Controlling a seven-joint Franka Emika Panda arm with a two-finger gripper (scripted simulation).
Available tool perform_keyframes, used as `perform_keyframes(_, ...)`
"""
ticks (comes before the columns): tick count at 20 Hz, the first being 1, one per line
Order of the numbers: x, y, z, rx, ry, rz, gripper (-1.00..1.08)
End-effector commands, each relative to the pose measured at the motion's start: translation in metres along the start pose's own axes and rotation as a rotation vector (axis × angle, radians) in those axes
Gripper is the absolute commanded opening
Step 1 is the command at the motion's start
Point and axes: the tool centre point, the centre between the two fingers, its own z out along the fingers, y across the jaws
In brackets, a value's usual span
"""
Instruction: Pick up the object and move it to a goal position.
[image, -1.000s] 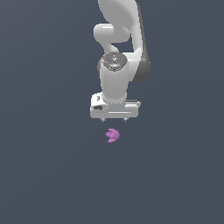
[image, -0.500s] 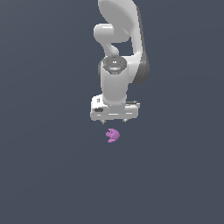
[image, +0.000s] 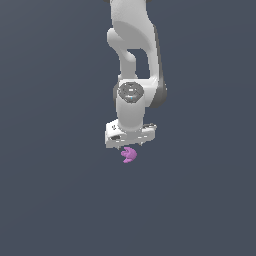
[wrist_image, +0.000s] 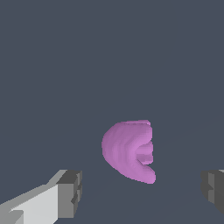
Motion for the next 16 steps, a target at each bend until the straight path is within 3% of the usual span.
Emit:
perform_keyframes(1,0.001,0.000,0.011,-0.001,0.002,-0.037,1.00)
perform_keyframes(16,0.000,0.000,0.042,-0.002,0.002,-0.073,1.00)
